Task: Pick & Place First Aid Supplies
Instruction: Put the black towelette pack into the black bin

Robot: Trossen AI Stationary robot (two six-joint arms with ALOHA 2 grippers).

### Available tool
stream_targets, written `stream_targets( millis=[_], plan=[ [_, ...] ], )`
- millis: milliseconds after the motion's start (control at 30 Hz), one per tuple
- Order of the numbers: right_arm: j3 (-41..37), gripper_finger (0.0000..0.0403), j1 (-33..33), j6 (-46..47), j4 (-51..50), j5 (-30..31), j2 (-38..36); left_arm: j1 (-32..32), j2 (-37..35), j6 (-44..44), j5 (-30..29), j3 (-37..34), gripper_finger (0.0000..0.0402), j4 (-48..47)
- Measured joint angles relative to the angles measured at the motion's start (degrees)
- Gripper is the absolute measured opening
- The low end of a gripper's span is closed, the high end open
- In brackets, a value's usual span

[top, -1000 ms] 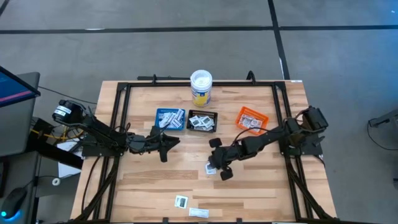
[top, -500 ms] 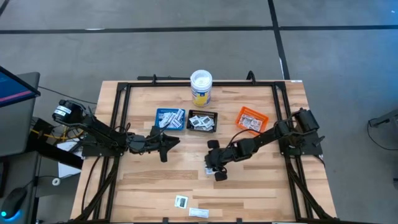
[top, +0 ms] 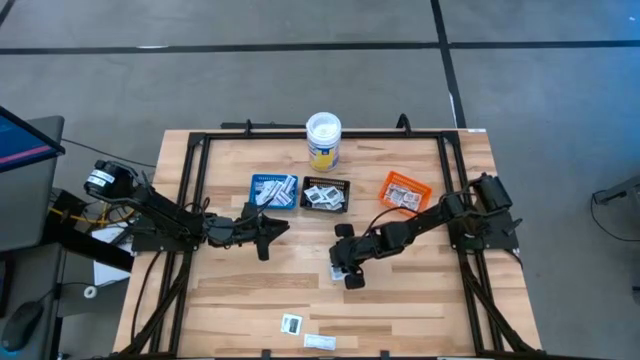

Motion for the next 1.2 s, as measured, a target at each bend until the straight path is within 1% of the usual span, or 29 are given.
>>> stream_targets(
  millis=[133, 333, 433, 567, 767, 800, 967, 1033, 1067, 1133, 1200],
  plan=[
    [-0.1, 0.0111, 0.0, -0.6, 0.4, 0.1, 1.2, 0.0, 0.0, 0.0, 0.0, 0.0, 0.0076, 0.0],
    [0.2, 0.0111, -0.7, 1.1, 3.9, 0.0, 3.7, 0.0, 0.0, 0.1, 0.0, 0.0, 0.0076, 0.0],
    [0.1, 0.0107, -0.9, 1.1, 3.5, -0.1, 4.0, 0.0, 0.0, 0.1, 0.0, 0.0, 0.0076, 0.0],
    [0.2, 0.0080, -1.6, 1.1, 3.2, -0.1, 4.2, 0.0, 0.0, 0.1, 0.0, 0.0, 0.0076, 0.0],
    [0.2, 0.0011, -2.4, 0.4, 3.1, -0.2, 4.3, 0.0, 0.0, 0.1, 0.0, 0.0, 0.0076, 0.0],
    [0.2, 0.0006, -2.4, -0.4, 3.1, -0.2, 4.3, 0.0, 0.0, 0.1, 0.0, 0.0, 0.0076, 0.0],
    [1.3, 0.0008, -2.3, -0.9, 1.0, 0.2, 3.6, 0.0, 0.0, 0.1, 0.0, 0.0, 0.0076, 0.0],
    [2.5, 0.0002, -2.6, -1.2, -1.2, 2.3, 3.0, 0.0, 0.0, 0.1, 0.0, 0.0, 0.0076, 0.0],
    [3.2, 0.0002, -2.7, -2.0, -2.5, 4.4, 2.2, 0.0, 0.0, 0.1, 0.0, 0.0, 0.0076, 0.0],
    [5.3, 0.0003, -3.1, -5.0, -3.2, 11.0, 0.7, 0.0, 0.0, 0.2, 0.0, 0.0, 0.0076, 0.0],
    [6.7, 0.0003, -3.9, -8.9, -5.2, 19.6, -0.5, 0.0, 0.0, 0.1, 0.0, 0.0, 0.0076, 0.0]
  ],
)
